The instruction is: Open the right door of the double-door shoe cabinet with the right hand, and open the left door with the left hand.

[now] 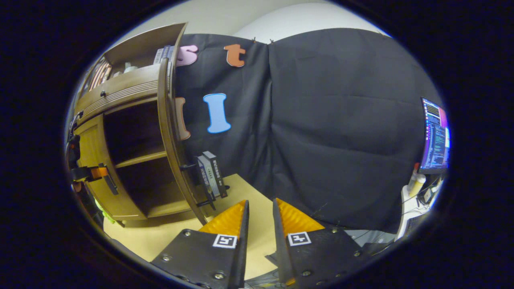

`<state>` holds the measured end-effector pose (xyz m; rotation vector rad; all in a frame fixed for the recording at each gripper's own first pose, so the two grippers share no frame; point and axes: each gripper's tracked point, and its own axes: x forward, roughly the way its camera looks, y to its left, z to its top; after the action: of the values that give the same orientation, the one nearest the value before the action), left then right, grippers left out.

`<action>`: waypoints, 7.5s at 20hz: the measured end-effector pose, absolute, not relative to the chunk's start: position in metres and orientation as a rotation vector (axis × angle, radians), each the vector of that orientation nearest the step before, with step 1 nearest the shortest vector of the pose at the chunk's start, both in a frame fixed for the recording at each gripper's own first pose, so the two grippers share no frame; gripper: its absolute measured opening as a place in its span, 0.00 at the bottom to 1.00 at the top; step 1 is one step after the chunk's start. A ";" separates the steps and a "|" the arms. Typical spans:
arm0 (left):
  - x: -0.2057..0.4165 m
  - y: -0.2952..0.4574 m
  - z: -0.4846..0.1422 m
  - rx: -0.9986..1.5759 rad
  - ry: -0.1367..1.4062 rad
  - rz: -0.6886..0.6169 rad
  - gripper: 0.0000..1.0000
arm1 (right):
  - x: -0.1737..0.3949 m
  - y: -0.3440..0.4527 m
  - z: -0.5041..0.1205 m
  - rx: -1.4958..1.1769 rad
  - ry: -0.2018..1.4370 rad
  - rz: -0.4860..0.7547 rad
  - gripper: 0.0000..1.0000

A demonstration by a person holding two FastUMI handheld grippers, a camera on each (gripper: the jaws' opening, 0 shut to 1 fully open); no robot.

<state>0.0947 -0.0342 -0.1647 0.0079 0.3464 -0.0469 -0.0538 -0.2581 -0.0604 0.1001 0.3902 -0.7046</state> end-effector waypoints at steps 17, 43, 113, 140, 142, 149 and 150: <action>0.138 -0.037 -0.192 0.068 0.363 -0.009 0.68 | -0.120 -0.268 -0.061 0.161 0.379 -0.871 0.32; 0.107 -0.025 -0.187 0.053 0.337 -0.024 0.32 | -0.126 -0.256 -0.066 0.174 0.410 -0.814 0.32; -0.092 0.136 -0.161 0.030 0.333 0.211 0.11 | 0.041 -0.060 -0.126 0.194 0.587 -0.015 0.32; -0.127 0.247 -0.145 -0.020 0.304 0.470 0.06 | 0.052 -0.052 -0.131 0.183 0.618 0.069 0.36; -0.128 0.249 -0.145 -0.026 0.307 0.473 0.06 | 0.053 -0.049 -0.131 0.189 0.621 0.080 0.56; -0.136 0.254 -0.124 0.025 0.269 0.545 0.06 | 0.056 -0.052 -0.134 0.190 0.635 0.062 0.99; -0.138 0.255 -0.118 0.038 0.261 0.556 0.05 | 0.055 -0.051 -0.133 0.191 0.636 0.063 0.99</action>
<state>-0.1379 0.2549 -0.1175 0.0384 0.2614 0.5558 0.0553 -0.0514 -0.1335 0.1913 0.6364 0.0629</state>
